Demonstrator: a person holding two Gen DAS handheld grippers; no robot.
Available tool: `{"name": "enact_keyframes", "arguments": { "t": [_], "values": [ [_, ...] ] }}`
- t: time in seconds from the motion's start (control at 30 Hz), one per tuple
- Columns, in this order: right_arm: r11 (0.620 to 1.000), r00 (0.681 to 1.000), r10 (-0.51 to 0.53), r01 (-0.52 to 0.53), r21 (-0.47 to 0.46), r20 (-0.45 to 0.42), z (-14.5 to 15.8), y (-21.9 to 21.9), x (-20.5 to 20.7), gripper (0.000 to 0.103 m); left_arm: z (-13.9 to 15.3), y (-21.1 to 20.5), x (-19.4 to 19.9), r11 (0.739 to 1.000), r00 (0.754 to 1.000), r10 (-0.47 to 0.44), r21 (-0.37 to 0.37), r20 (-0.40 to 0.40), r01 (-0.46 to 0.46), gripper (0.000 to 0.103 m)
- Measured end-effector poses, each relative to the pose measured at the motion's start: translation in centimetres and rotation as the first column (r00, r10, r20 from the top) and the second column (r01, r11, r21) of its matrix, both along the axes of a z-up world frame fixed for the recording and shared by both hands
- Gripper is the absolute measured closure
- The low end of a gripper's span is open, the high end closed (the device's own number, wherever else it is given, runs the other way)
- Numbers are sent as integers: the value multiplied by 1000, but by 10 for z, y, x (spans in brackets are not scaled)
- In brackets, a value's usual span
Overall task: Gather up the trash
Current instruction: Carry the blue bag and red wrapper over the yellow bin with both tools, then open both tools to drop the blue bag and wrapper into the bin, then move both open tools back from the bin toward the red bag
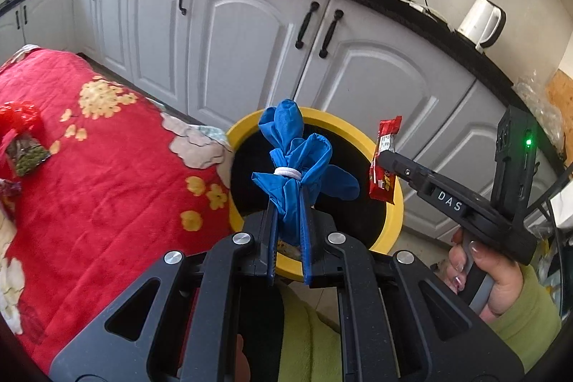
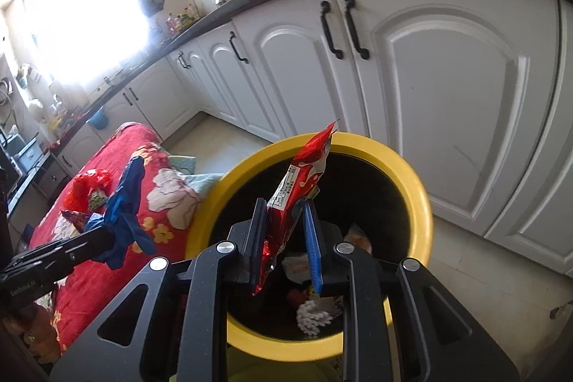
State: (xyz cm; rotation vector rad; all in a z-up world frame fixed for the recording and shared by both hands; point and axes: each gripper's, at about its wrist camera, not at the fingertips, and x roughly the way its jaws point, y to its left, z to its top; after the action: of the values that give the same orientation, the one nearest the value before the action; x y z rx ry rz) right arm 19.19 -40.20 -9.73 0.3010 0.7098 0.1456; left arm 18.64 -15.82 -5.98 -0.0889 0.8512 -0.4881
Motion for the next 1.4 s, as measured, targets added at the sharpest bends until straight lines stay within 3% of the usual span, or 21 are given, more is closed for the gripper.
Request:
{"name": "enact_keyframes", "arguments": {
  "t": [0.63, 0.83, 0.9, 0.97, 1.13, 1.2, 1.27, 1.4],
  "values": [
    [1000, 997, 3, -1, 27, -74, -23, -15, 11, 83, -41, -32, 14, 997, 996, -46, 59, -72, 50, 97],
    [999, 996, -15, 18, 31, -90, -29, -17, 14, 76, -48, -31, 21, 997, 995, -36, 66, -89, 42, 95],
    [999, 995, -26, 29, 36, -92, -30, -19, 13, 69, -48, -29, 22, 997, 995, -27, 63, -93, 33, 82],
    [999, 996, -33, 36, 38, -88, -29, -20, 13, 63, -46, -24, 22, 998, 996, -8, 65, -88, 14, 60],
    [999, 997, -36, 38, 36, -67, -24, -17, 10, 53, -34, -5, 20, 998, 997, 38, 42, -63, -36, 31],
    [999, 998, -32, 33, 31, -54, -19, -14, 9, 51, -29, 2, 17, 998, 998, 54, 46, -45, -52, 25],
    [999, 999, -29, 30, 25, -37, -14, -11, 7, 48, -23, 11, 15, 996, 997, 80, 49, -22, -79, 13],
    [1000, 1000, -12, 12, 19, 4, -1, 1, 2, 42, -9, 31, 9, 991, 992, 124, 39, 15, -124, 11]
  ]
}}
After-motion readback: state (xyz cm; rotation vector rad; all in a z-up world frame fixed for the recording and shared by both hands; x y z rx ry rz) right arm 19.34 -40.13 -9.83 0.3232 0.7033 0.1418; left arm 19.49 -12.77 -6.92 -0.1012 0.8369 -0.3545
